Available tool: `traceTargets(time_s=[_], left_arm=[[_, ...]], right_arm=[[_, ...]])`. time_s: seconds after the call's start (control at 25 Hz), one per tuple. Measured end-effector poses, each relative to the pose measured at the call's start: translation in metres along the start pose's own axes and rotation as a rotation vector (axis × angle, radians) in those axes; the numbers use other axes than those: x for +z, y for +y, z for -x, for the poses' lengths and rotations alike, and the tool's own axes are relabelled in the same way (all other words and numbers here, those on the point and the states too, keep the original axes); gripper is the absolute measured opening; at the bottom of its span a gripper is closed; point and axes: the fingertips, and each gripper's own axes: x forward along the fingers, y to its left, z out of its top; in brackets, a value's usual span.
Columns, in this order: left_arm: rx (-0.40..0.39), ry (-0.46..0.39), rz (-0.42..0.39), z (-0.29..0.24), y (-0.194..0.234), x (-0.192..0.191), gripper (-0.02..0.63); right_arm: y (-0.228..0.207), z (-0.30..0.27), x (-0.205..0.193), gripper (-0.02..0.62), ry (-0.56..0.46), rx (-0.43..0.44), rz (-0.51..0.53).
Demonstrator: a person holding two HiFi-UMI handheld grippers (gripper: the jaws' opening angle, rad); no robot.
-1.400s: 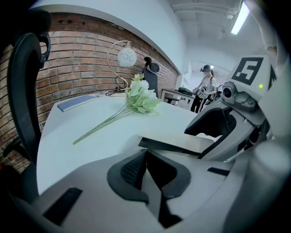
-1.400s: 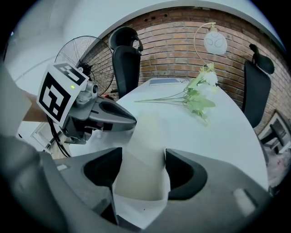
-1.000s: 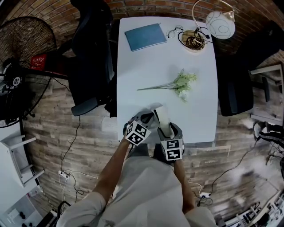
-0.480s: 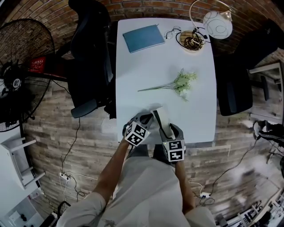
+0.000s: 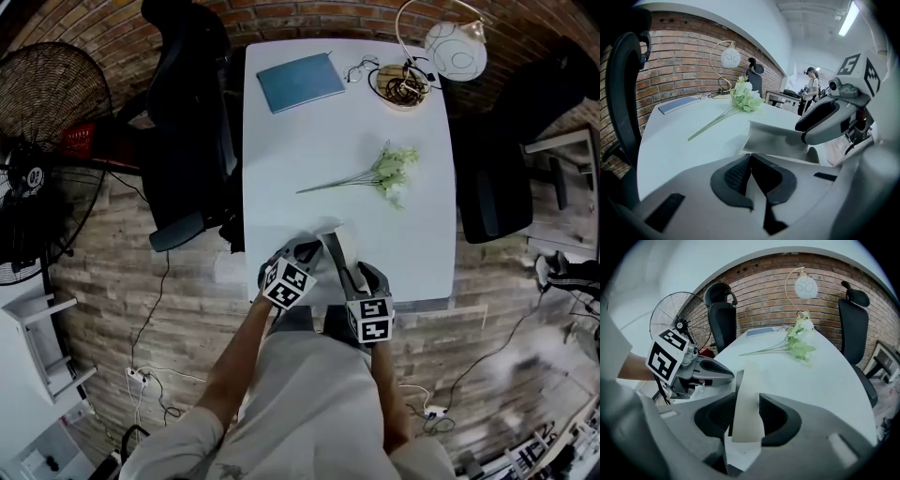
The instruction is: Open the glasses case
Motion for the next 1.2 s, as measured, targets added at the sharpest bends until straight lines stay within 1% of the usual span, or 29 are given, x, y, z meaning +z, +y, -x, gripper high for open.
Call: traceTargets(time_s=[0.68, 1.2], left_arm=[[-0.010, 0.003, -0.007, -0.001, 0.001, 0.000, 0.008], [-0.012, 0.008, -0.010, -0.001, 0.001, 0.000, 0.008]], right_arm=[[-0.017, 0.006, 0.002, 0.085, -0.024, -0.051, -0.055], [-0.030, 0.010, 0.001, 0.060, -0.045, -0.081, -0.107]])
